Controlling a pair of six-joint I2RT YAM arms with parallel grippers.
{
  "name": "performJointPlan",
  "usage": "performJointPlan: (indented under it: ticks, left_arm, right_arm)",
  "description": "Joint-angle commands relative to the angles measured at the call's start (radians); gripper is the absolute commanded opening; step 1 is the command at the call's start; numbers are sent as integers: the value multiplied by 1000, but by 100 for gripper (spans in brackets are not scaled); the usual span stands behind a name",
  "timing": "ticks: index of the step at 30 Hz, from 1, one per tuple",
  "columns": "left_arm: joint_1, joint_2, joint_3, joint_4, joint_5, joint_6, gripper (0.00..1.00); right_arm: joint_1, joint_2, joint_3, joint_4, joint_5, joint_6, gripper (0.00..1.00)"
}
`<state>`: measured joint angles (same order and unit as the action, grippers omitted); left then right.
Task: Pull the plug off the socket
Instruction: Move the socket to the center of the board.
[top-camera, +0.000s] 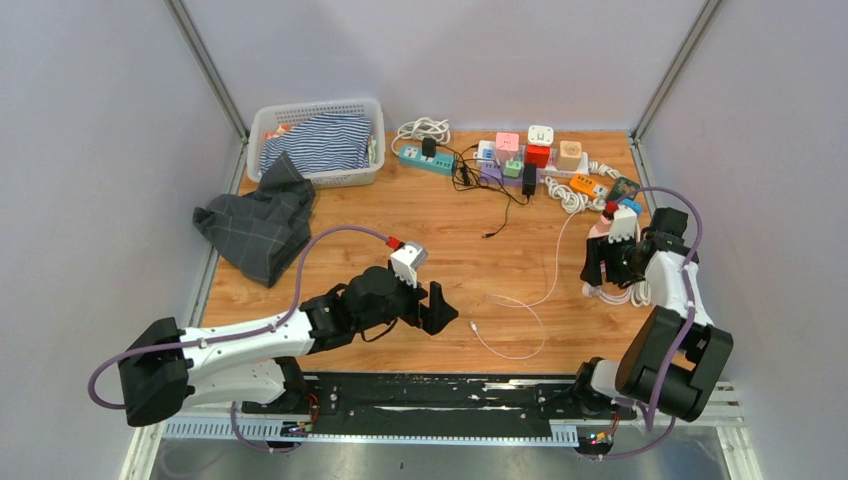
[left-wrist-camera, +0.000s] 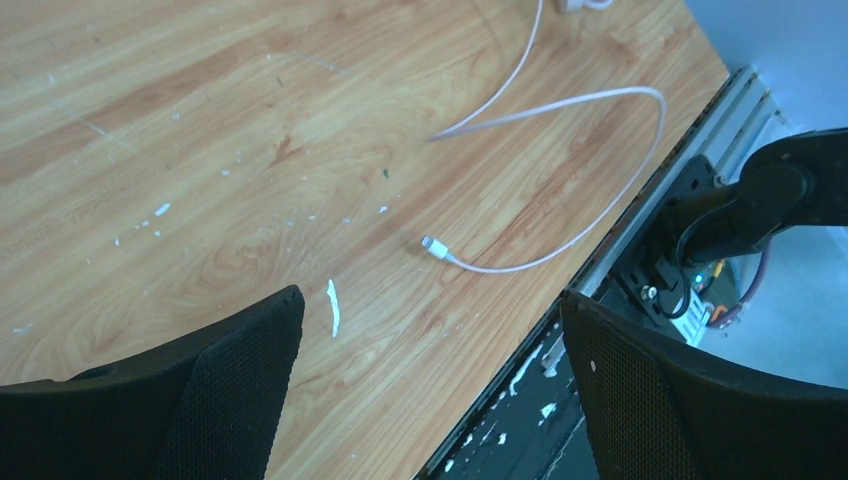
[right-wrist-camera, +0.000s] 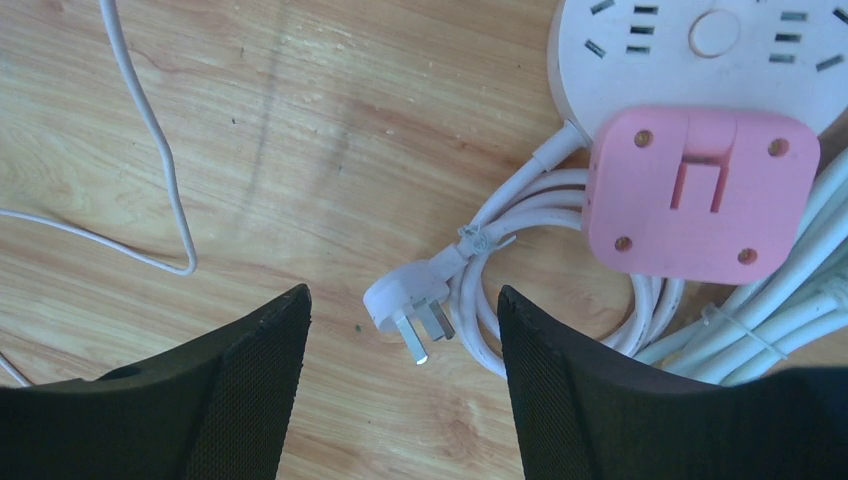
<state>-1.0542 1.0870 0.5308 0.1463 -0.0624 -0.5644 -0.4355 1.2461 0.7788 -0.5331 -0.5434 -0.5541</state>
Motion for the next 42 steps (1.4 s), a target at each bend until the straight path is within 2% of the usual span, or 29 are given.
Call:
performJointPlan:
  ticks: [1,9,18,20,24,26,37,40,42]
  left_arm:
    - [-28,-75,-10,40,-103,29,100]
    - [-32,-165,-43,57,-150,51,100]
    - [-33,-40,-12,121,-154,151,100]
    - [-33,8,8,122,-125,176,100]
    - [-33,81,34,122,-98,234,100]
    - [-33,98,35,123,-97,252,100]
    - [-33,179,40,122,-122,290,100]
    - [-33,185,41,122,-120,290,100]
    - [-33,183,40,122,-112,287,100]
  right_arm:
    - [65,57,91,-115,92,3,70]
    - [86,77,102,-101,135,45,71]
    - [87,77,117,-19,70,185,73]
    - [87,91,111,-2,85,196,71]
    - [86,161,123,4,122,222,56]
    - [87,185,127,10,146,240,52]
    - [166,231,93,141,386,355,51]
    - [177,262,105,140,385,363,38]
    - [179,280,113,142,399,369,33]
